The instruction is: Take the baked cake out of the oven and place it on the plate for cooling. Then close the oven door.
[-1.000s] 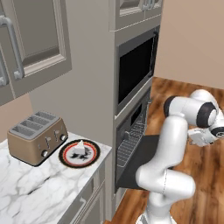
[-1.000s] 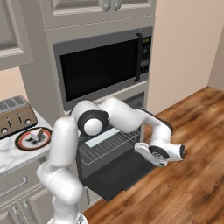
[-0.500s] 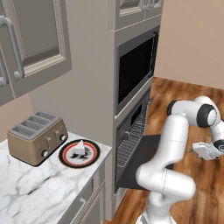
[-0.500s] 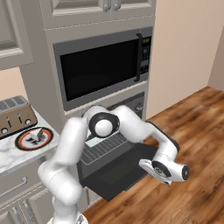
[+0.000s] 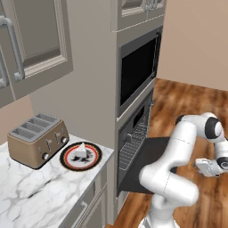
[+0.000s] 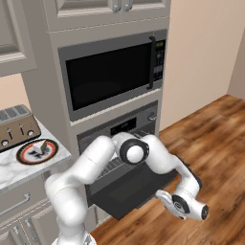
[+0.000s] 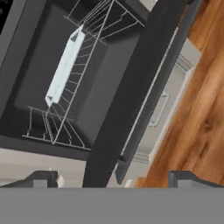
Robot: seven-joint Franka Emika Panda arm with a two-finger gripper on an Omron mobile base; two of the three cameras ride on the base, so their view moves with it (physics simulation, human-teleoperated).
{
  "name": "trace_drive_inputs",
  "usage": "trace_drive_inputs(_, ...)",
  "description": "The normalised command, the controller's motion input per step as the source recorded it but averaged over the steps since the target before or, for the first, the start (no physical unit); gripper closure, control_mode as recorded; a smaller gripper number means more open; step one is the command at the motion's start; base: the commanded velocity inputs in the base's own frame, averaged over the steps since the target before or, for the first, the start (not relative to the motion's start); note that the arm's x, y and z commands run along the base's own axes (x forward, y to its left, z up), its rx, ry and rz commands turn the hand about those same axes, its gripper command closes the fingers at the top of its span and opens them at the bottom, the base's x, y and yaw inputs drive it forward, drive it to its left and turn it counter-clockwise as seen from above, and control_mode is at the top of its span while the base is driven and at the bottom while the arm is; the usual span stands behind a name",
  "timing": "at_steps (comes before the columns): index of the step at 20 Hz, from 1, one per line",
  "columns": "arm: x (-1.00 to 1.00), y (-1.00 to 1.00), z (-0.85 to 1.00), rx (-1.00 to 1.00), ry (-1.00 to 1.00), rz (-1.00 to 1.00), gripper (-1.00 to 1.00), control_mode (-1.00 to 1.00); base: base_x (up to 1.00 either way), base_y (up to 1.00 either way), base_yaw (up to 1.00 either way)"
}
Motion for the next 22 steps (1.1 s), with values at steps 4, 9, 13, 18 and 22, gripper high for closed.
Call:
trace_drive_inputs(4,0.20,-0.01,-0.80,0.32,0.00,0.00,-1.00,-1.00,0.00,0.00,0.00)
trace_drive_inputs(9,0.38,0.30,-0.59,0.26,0.00,0.00,-1.00,-1.00,0.00,0.00,0.00)
trace_drive_inputs(13,0.52,0.39,-0.27,0.17,0.00,0.00,-1.00,-1.00,0.00,0.00,0.00)
trace_drive_inputs(18,0.68,0.62,-0.04,0.12,0.00,0.00,-1.00,-1.00,0.00,0.00,0.00)
trace_drive_inputs(22,0.61,0.94,0.00,0.04,0.00,0.00,-1.00,-1.00,0.00,0.00,0.00)
